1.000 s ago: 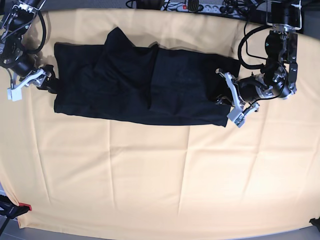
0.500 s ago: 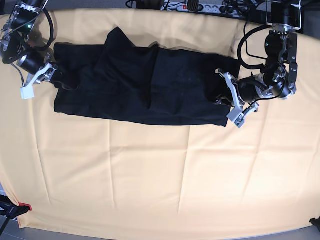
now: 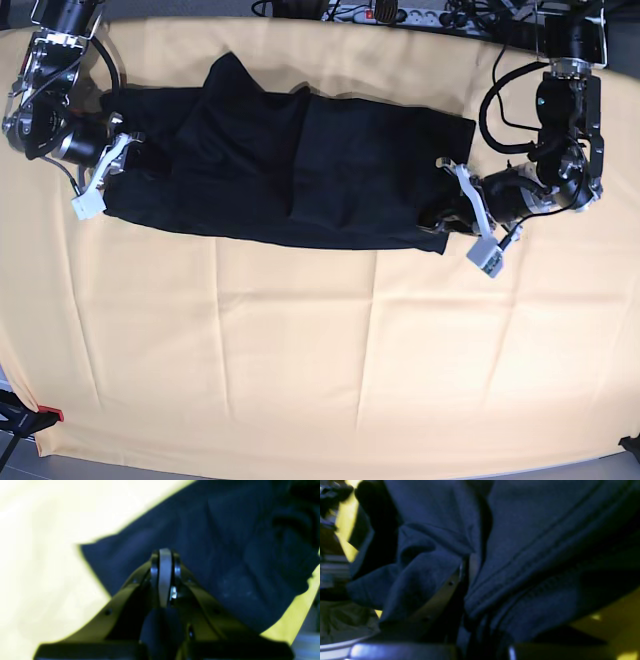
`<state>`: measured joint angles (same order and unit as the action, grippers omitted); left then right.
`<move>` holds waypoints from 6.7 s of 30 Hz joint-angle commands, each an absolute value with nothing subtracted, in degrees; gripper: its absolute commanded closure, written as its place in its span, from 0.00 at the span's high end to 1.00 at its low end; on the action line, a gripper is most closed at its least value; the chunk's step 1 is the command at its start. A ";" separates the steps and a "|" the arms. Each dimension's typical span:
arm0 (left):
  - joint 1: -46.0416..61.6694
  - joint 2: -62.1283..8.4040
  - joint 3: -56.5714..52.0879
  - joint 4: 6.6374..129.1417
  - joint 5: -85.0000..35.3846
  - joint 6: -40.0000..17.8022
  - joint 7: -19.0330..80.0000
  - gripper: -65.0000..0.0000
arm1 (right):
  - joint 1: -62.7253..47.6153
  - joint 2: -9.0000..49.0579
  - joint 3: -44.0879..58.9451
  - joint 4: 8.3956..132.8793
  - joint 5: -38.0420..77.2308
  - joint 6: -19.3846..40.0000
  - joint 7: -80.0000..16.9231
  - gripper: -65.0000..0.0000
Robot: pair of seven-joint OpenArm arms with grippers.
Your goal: Fold the T-shirt properly
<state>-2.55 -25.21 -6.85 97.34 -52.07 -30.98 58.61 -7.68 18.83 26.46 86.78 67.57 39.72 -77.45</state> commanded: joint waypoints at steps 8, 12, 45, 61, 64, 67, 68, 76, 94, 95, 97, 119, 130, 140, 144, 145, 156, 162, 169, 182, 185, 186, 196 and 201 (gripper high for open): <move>-5.76 -26.06 -18.11 98.28 -57.71 -31.22 60.05 0.00 | -2.85 28.56 30.15 94.48 58.70 40.00 -76.64 0.00; -4.89 -26.06 -20.08 98.26 -57.71 -31.22 60.05 0.00 | -0.47 34.13 30.15 94.96 53.67 38.02 -75.50 0.00; 1.28 -25.69 -19.84 98.24 -57.74 -31.46 58.67 0.00 | -3.64 17.65 28.32 111.44 85.00 38.61 -80.00 0.00; 1.26 -25.71 -19.84 98.24 -57.76 -31.46 58.67 0.00 | -0.16 9.23 4.36 111.44 61.73 40.00 -70.08 0.71; 1.28 -25.71 -19.84 98.24 -57.74 -31.44 58.70 0.00 | 2.96 9.23 0.80 111.46 62.87 40.00 -70.24 0.78; 1.30 -25.71 -19.84 98.24 -57.71 -31.46 58.72 0.00 | 6.20 9.23 0.32 111.46 67.77 40.00 -72.23 0.78; 1.30 -25.71 -19.84 98.24 -57.71 -31.46 58.74 0.00 | 7.16 9.26 0.45 111.46 68.93 40.00 -73.25 0.78; 1.28 -25.76 -19.84 98.24 -61.30 -32.93 59.94 0.00 | 9.54 10.96 0.47 111.46 67.26 40.00 -75.09 0.74; -1.23 -23.81 11.49 105.01 -71.35 -40.00 67.85 0.00 | 17.50 17.17 0.34 96.42 43.16 40.00 -57.43 0.00; -1.67 -23.07 13.82 104.99 -68.20 -40.00 67.20 0.00 | 18.72 17.65 0.34 94.17 43.16 40.00 -57.43 0.00; -2.28 -21.58 18.31 104.99 -61.65 -40.00 66.08 0.00 | 21.08 18.90 -0.40 89.08 43.16 40.00 -57.39 0.00; -10.35 -19.81 29.34 90.65 -29.76 -37.21 45.74 0.00 | 24.18 28.47 -11.90 74.43 46.19 40.00 -61.87 0.00; -18.37 -19.84 29.34 75.09 -18.87 -35.53 27.00 0.00 | 8.80 34.33 -10.63 89.27 48.23 40.00 -61.78 0.00; -26.02 -18.61 29.34 62.17 -9.63 -35.59 1.61 0.00 | -8.51 33.41 -5.06 107.61 47.48 32.32 -61.78 0.00; -28.56 -15.86 29.34 60.16 -9.41 -35.62 2.20 0.00 | -14.06 28.62 -4.38 113.84 41.89 30.72 -61.41 0.00; -29.12 -15.70 29.34 60.23 -9.41 -35.77 2.96 0.00 | -15.03 27.62 -4.38 114.85 38.57 29.34 -60.97 0.00; -32.73 -22.46 24.77 64.53 -40.49 -40.00 30.61 0.00 | -19.22 26.37 3.46 124.66 25.69 14.33 -56.51 0.00; -32.42 -24.32 14.83 66.54 -74.61 -40.00 60.90 0.00 | -19.22 26.24 12.62 132.40 42.28 22.92 -55.51 0.00; -25.08 -24.14 0.19 71.99 -85.00 -40.00 77.06 0.00 | -19.22 20.40 23.16 133.40 68.69 38.00 -63.11 0.00; 6.13 -30.20 -12.84 114.87 -85.00 -40.00 77.23 0.00 | -34.79 18.72 43.77 133.78 85.00 40.00 -77.65 0.00; 14.66 -31.86 -18.04 122.34 -85.00 -40.00 77.21 0.00 | -39.86 18.72 50.04 135.00 85.00 40.00 -77.71 0.00; 17.58 -32.10 -19.99 124.27 -85.00 -40.00 77.21 0.00 | -41.69 18.72 51.72 135.00 85.00 40.00 -77.73 0.00; 49.82 -32.05 -34.39 131.17 -85.00 -37.45 79.77 0.00 | -61.84 18.11 56.27 135.00 85.00 40.00 -80.00 0.00; 66.63 -28.73 -38.26 130.96 -84.64 -37.47 79.77 0.00 | -71.72 14.61 55.96 134.41 85.00 40.00 -80.00 0.00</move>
